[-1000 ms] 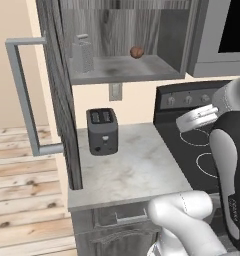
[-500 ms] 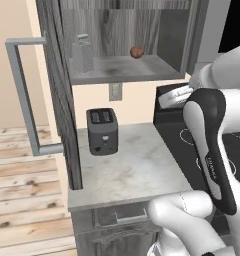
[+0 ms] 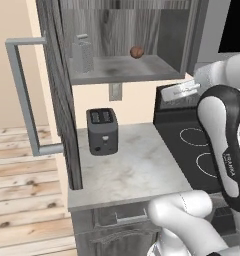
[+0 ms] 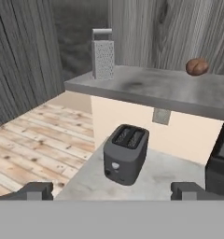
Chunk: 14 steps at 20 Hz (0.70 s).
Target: Pick the cheese from the fridge and the cheese grater from the cabinet and place them next to the salad bowl.
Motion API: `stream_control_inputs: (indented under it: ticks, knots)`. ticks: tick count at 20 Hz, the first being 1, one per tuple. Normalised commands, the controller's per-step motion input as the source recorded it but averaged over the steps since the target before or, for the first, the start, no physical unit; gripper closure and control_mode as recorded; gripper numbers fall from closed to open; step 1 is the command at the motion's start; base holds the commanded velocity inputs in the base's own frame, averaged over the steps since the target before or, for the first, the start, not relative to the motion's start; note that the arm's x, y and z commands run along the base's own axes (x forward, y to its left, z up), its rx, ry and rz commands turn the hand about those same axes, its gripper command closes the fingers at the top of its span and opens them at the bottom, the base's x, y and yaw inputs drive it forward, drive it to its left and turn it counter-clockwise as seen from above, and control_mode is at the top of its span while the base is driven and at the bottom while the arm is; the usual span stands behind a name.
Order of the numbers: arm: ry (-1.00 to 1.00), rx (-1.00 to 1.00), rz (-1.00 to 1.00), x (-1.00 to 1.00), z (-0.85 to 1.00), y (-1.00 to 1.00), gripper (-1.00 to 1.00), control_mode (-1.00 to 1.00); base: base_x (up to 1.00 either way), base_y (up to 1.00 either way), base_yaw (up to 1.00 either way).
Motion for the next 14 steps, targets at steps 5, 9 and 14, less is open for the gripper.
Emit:
stream_control_inputs:
  ticks: [5, 9, 14]
  knots:
    - [-0.04, 0.07, 0.17, 0.0, 0.49, 0.0, -1.0, -1.0, 0.0, 0.0, 0.0]
    - [-0.01, 0.01, 0.07, 0.27, 0.13, 0.03, -1.0, -1.0, 0.0, 0.0, 0.0]
    - [0.13, -0.01, 0.0, 0.54, 0.24, 0.54, -1.0, -1.0, 0.0, 0.0, 0.0]
